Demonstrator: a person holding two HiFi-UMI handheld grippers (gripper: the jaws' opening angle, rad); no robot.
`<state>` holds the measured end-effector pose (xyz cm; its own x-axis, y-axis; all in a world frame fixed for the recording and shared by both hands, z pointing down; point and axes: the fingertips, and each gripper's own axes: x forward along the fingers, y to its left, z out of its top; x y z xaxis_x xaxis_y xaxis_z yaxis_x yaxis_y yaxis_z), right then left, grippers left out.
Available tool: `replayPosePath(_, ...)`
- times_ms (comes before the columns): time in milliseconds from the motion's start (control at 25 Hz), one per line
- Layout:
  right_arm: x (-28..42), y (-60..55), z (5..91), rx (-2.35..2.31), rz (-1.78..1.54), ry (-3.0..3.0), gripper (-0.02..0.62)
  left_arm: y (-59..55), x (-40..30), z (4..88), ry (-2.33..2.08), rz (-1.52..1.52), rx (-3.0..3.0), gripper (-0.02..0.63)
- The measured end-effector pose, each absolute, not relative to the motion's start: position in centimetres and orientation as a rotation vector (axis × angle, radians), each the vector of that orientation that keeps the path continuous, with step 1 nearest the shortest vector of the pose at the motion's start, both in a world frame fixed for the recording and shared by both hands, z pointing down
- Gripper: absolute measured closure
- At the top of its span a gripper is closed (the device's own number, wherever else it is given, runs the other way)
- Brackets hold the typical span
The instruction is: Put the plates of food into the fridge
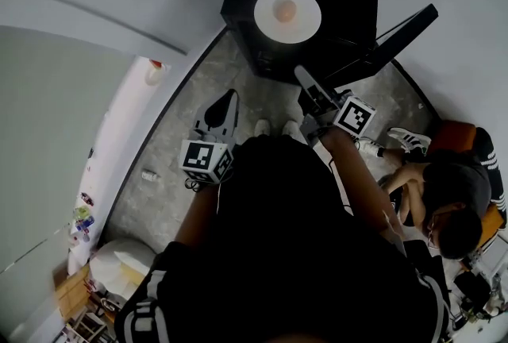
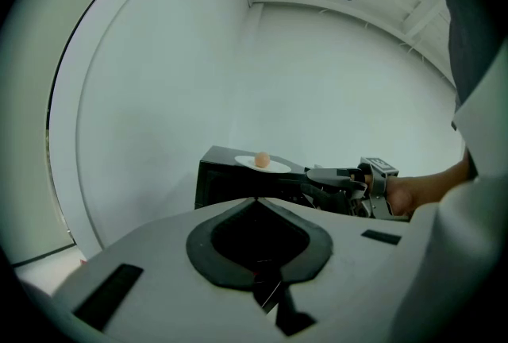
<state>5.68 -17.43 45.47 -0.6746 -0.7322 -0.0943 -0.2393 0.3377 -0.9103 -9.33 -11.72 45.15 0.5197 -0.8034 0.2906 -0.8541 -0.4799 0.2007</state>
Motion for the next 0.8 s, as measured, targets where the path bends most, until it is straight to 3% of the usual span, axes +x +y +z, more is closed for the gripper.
replayPosePath(800, 4.9, -22.9, 47.0, -0.834, -1.479, 1.702, 0.451, -14.2, -10.7, 45.7, -1.279, 0.206, 2.47, 0.583)
